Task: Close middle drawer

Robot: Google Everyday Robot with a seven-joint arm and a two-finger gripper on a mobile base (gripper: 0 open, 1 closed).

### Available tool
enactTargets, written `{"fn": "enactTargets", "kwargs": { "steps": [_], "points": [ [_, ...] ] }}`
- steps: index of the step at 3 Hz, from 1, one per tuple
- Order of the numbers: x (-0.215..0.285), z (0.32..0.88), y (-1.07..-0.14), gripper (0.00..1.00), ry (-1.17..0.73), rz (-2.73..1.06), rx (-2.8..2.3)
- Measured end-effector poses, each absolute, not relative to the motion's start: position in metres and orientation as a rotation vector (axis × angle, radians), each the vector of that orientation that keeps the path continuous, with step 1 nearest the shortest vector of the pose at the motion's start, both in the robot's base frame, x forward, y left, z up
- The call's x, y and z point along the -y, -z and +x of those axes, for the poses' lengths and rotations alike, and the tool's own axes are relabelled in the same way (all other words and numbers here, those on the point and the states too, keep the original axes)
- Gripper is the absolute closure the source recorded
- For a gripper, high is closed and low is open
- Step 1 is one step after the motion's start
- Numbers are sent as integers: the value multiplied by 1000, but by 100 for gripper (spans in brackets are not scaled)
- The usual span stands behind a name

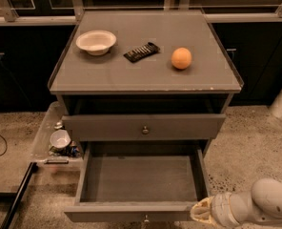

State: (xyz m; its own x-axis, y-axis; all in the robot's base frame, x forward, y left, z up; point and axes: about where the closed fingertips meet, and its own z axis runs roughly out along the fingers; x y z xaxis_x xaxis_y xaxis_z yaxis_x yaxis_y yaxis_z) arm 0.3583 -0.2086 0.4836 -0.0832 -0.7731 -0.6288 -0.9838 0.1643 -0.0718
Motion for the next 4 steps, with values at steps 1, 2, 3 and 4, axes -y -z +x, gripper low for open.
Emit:
{"fn": "enactTargets", "kwargs": {
  "steps": [1,2,3,4],
  "points": [
    [206,351,-443,100,-541,-1661,-1909],
    [202,351,-411,100,-572,-1669,-1924],
    [196,358,-399,100,-585,-1670,-1915],
    [195,358,-398,81,-587,-1669,-1915]
  ]
}}
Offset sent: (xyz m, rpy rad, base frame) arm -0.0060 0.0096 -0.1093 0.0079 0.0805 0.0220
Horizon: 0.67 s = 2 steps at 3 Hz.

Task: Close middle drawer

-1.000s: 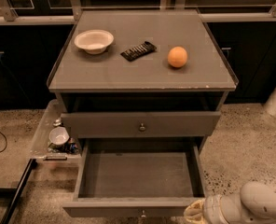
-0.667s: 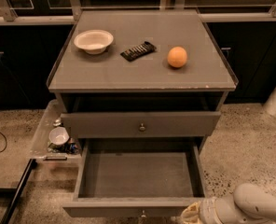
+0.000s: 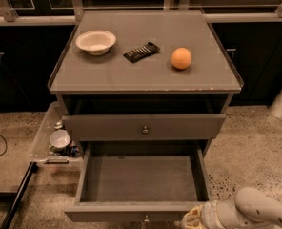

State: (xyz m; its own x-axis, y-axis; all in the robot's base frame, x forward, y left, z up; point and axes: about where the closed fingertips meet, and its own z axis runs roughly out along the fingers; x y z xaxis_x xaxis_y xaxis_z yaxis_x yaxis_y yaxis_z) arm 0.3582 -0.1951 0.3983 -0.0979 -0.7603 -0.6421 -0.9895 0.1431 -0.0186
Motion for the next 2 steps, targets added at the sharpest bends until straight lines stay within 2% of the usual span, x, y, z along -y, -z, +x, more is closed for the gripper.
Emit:
{"fn": "enactTargets", "kwargs": {
  "steps": [2],
  "points": [
    [195,358,-398,35,-587,-1669,-1915]
  ]
}}
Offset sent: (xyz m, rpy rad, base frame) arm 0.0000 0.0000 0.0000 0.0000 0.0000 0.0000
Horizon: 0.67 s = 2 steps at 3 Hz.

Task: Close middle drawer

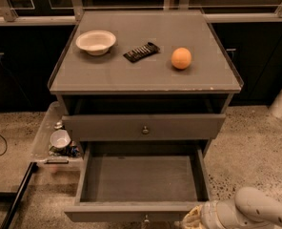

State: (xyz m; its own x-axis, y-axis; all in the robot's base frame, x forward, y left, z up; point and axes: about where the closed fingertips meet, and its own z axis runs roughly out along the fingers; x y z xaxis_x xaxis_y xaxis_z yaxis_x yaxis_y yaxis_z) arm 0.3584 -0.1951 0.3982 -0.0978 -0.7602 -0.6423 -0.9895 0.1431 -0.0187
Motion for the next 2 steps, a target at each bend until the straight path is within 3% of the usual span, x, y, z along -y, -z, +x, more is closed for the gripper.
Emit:
{"fn": "enactTargets", "kwargs": {
  "steps": [1,2],
  "points": [
    [194,362,-396,11,-588,-1665,-1908],
    [196,377,-397,16,-550,-1665,-1901]
  ]
}}
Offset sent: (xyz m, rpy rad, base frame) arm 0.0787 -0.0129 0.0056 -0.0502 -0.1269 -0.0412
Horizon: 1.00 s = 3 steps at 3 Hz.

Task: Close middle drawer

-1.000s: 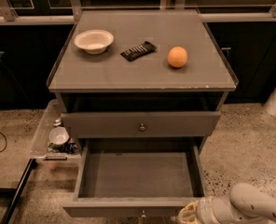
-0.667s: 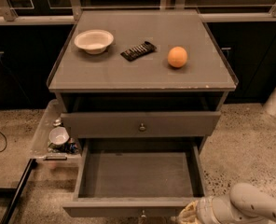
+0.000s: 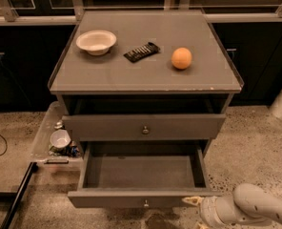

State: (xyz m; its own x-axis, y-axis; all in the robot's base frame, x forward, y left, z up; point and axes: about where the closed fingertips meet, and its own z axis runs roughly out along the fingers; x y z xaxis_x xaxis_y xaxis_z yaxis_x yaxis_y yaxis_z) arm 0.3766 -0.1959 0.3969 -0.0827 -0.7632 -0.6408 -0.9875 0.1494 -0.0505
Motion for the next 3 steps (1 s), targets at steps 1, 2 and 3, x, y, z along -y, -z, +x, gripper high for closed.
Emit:
{"fn": "enactTargets", "kwargs": {
  "steps": [1,2,3],
  "points": [
    [195,414,-403,39,-477,-1688,-1860],
    [197,460,-409,62,-384,-1740,-1835],
    [201,489,-407,85,-352,-1755,-1842]
  ]
}}
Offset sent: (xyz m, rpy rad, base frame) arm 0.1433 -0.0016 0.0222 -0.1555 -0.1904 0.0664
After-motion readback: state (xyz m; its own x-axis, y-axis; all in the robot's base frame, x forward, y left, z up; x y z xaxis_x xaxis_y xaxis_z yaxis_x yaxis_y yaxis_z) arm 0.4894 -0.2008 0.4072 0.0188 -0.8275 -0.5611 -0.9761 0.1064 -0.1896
